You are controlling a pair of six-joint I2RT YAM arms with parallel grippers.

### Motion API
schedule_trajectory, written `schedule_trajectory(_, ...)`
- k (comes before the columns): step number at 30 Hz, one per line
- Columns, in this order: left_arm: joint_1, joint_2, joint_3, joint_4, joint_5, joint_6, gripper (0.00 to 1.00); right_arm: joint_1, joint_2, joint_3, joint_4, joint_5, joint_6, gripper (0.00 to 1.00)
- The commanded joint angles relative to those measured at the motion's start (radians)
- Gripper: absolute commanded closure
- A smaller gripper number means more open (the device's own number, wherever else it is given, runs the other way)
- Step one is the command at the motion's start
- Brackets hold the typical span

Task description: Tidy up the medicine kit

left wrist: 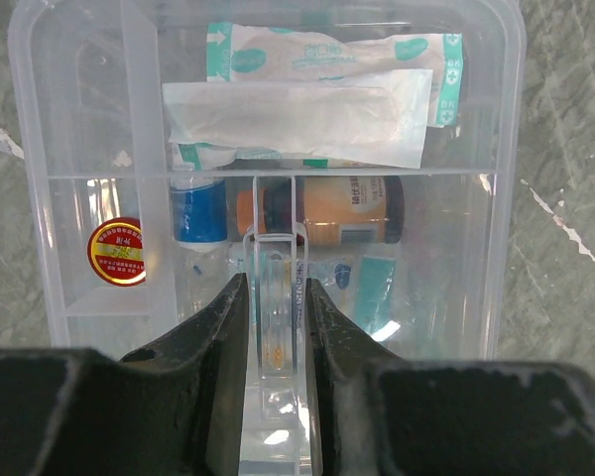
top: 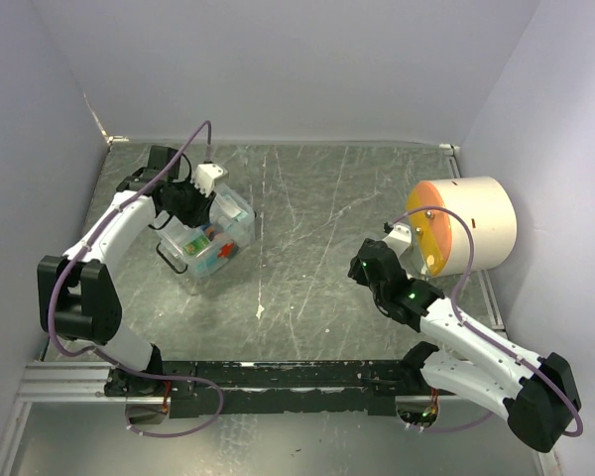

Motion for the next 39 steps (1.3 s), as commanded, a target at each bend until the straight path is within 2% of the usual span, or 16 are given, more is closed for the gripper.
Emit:
schedule_trajectory(1,0.005,-0.011,0.029,-0.018,0.023,-0.008,0.80,-0.001,-0.014,-0.012,0.005,0.006,0.006,0.64)
schedule_trajectory(13,0.011,0.038,0.001,0.012,0.061,-0.012,0.79,-0.001,-0.029,-0.017,-0.007,0.010,0.012,0.64)
schedule_trajectory(19,0.013,0.072,-0.006,0.042,0.000,-0.061,0.76,-0.001,-0.027,-0.015,-0.011,0.014,0.012,0.64)
schedule_trajectory(21,0.014,0.094,0.020,0.016,-0.032,-0.084,0.70,-0.001,-0.027,-0.014,-0.015,0.015,0.012,0.64)
schedule_trajectory(28,0.014,0.061,0.057,-0.026,0.005,-0.075,0.47,-0.001,-0.026,-0.015,-0.017,0.016,0.012,0.64)
schedule_trajectory(31,0.014,0.032,0.074,-0.041,0.009,-0.063,0.26,-0.001,-0.023,-0.013,-0.014,0.012,0.011,0.64)
schedule_trajectory(32,0.014,0.015,0.081,-0.044,0.005,-0.058,0.24,-0.001,-0.021,-0.012,-0.013,0.010,0.011,0.64)
schedule_trajectory(35,0.018,-0.040,0.085,-0.003,-0.075,-0.094,0.08,-0.001,-0.018,-0.008,-0.008,-0.003,-0.001,0.64)
schedule_trajectory(39,0.035,-0.093,0.068,0.073,-0.146,-0.140,0.06,-0.001,-0.015,-0.013,-0.003,-0.010,0.004,0.64)
